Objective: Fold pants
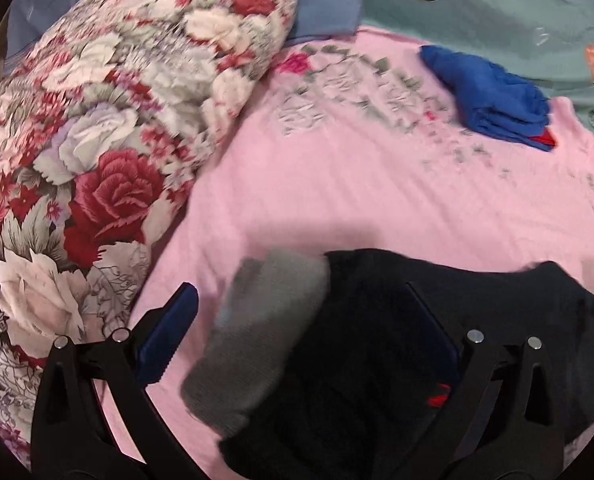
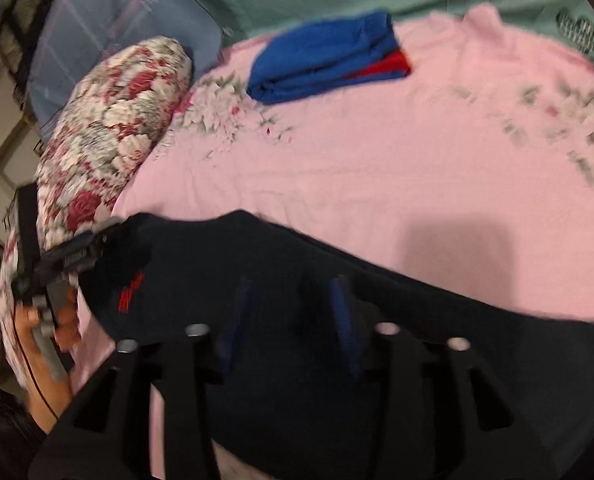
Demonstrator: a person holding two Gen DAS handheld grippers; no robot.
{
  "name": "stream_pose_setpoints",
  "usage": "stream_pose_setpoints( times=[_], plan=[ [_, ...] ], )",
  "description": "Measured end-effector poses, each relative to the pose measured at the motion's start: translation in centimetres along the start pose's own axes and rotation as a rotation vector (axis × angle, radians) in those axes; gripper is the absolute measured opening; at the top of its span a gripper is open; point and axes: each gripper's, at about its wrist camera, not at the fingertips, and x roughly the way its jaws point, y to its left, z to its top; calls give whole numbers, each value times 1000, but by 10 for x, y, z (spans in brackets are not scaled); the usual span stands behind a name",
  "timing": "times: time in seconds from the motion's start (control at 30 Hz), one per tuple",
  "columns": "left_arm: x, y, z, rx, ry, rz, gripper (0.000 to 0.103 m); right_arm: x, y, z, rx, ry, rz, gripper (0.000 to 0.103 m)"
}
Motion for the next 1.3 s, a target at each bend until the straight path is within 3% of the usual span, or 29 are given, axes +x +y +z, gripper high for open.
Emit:
stream_pose_setpoints(
  times=[0.07, 0.17, 0.2, 0.3, 0.33, 0.37, 0.4, 0.47, 0.53, 0.6, 0.63, 0.67, 0.77, 0.87, 0.9, 0.97, 1.0, 1.03, 1.13, 1.17, 1.2, 1.3],
  plan=[
    [-17, -11, -2, 24, -52, -102, 101, -21, -14, -22, -17, -14, -97, 69],
    [-41, -30, -8, 76, -139, -235, 101, -39, -64, -53, 77, 44, -255, 69],
    [-45, -37, -10, 98, -145, -271, 101, -47, -88, -66, 115, 76, -343, 69],
    [-49, -60, -19, 184, -155, -302, 101, -92, -156, -93, 249, 42, -628, 69],
    [-48, -68, -22, 218, -147, -302, 101, -110, -181, -102, 346, 8, -653, 66],
    [-46, -74, -24, 238, -136, -300, 101, -126, -198, -109, 447, -38, -616, 55],
    [-43, -78, -25, 255, -121, -296, 101, -142, -204, -112, 537, -114, -551, 56],
    [-39, -82, -31, 273, -103, -290, 101, -150, -188, -102, 478, -205, -504, 56],
    [-34, -81, -33, 272, -85, -285, 101, -137, -176, -85, 431, -207, -417, 56],
    [-27, -78, -34, 263, -56, -290, 101, -109, -182, -70, 438, -121, -305, 55],
    [-23, -78, -35, 261, -40, -284, 101, -94, -188, -64, 441, -57, -312, 51],
    [-17, -79, -36, 260, -20, -260, 101, -83, -198, -59, 450, -9, -355, 35],
    [0, -75, -35, 248, 31, -201, 101, -94, -226, -46, 476, -45, -377, 31],
    [6, -70, -33, 217, 50, -192, 101, -121, -242, -48, 539, -126, -580, 35],
    [6, -70, -33, 217, 50, -191, 101, -126, -240, -48, 540, -139, -566, 35],
    [6, -69, -32, 221, 46, -180, 101, -132, -228, -56, 526, -161, -426, 37],
    [5, -69, -32, 221, 48, -179, 101, -135, -215, -62, 500, -166, -377, 49],
    [5, -68, -32, 218, 49, -182, 101, -136, -203, -69, 478, -155, -347, 55],
    [5, -67, -32, 217, 57, -184, 101, -127, -193, -86, 468, -81, -241, 56],
    [6, -68, -32, 221, 58, -182, 101, -122, -194, -94, 458, -37, -263, 56],
    [6, -68, -32, 226, 59, -180, 101, -121, -197, -101, 455, -8, -324, 47],
    [10, -70, -33, 238, 74, -168, 101, -147, -202, -109, 540, -87, -326, 47]
  ],
)
